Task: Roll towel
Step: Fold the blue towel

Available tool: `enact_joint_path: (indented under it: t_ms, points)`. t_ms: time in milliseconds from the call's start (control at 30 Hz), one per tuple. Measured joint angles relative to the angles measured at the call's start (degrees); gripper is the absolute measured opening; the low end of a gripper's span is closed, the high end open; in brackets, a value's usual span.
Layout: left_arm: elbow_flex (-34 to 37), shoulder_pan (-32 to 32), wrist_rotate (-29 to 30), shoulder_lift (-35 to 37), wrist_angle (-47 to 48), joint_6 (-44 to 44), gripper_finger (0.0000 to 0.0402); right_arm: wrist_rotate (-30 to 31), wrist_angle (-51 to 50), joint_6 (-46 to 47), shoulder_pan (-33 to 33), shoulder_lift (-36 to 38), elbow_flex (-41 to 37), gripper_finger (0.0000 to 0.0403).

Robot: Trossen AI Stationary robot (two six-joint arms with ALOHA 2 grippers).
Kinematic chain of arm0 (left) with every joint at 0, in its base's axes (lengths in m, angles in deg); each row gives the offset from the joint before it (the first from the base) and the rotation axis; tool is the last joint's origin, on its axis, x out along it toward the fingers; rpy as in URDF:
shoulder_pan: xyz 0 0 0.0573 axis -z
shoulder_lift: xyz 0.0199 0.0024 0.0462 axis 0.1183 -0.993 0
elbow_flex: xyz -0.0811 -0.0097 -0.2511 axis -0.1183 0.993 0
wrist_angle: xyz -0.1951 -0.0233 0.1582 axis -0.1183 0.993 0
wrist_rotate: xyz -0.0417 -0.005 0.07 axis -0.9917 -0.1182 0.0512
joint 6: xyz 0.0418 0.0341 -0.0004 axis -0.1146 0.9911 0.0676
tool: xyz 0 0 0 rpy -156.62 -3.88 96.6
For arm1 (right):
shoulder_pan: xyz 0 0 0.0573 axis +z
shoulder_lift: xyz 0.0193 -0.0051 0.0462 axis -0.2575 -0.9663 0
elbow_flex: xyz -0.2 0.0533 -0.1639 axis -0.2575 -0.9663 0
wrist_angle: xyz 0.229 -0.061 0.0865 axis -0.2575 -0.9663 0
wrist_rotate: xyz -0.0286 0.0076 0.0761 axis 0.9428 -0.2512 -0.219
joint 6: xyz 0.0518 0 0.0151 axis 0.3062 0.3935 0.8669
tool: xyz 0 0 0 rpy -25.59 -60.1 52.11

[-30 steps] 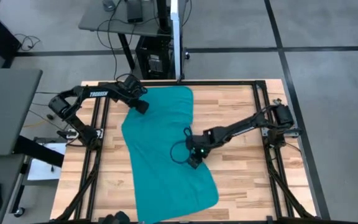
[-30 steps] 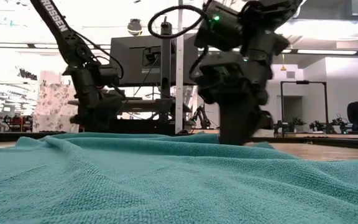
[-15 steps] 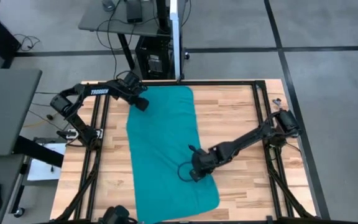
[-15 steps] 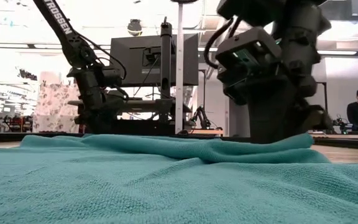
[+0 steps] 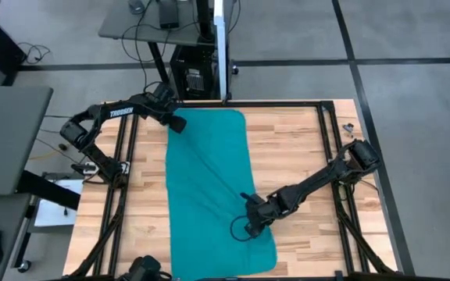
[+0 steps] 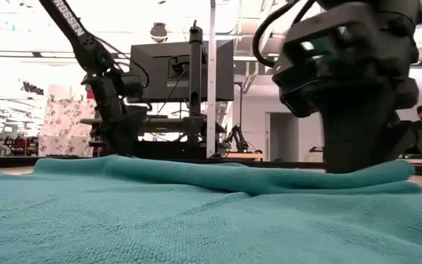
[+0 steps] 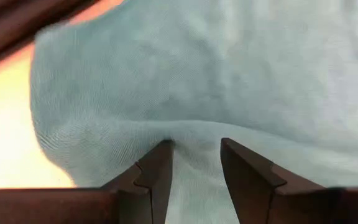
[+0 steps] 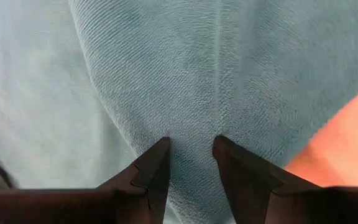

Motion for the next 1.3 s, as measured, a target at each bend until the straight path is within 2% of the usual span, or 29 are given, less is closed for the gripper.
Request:
enact_joint_path:
  t_ms: [200,367,500,567,667,767,900,1033,1167,1233,1300]
  points:
    - [-5.53,6.35,-0.16,8.01,9.77,0.88,0.012,1.07,-9.86,-21.66,-5.24,6.79,-0.02,0.0127]
    - [-7.42,15.98,-0.21,17.26,14.63,-6.12,0.012,1.05,-10.99,-33.02,-6.5,13.98,0.05,0.0127]
    - [-6.92,27.88,-0.17,25.2,17.1,-14.03,0.012,2.34,-11.1,-37.49,-4.8,18.76,0.09,0.0127]
    - [-6.11,35.75,0.53,28.44,16.18,-20.2,0.012,3.78,-11.01,-39.56,-3.49,20.32,0.1,0.0127]
    - [-5.29,47.42,1.65,30.48,11.41,-29.07,0.012,4.66,-11.16,-41.48,-1.97,20.74,0.15,0.0127]
    - [-5.17,55.03,1.78,30.21,4.47,-32.3,0.012,4.72,-11.0,-41.65,-2.01,20.29,0.15,0.0127]
    - [-5.22,58.6,3.81,29.23,-9.56,-35.58,0.012,4.72,-10.51,-43.36,-2.99,20.28,0.18,0.0127]
    - [-5.31,58.8,3.61,28.38,-14.77,-37.2,0.0126,4.7,-11.85,-42.91,-3.96,20.48,0.18,0.013]
    - [-5.32,60.48,3.22,27.2,-10.95,-34.07,0.015,4.16,-14.22,-41.98,-3.76,20.48,0.18,0.015]
    - [-6.79,61.98,3.25,26.04,-5.33,-32.21,0.0161,3.25,-15.9,-40.26,-3.74,20.71,0.18,0.0168]
    - [-10.43,64.61,5.8,24.08,1.73,-29.55,0.0167,2.84,-17.28,-38.39,-2.96,21.3,0.18,0.0189]
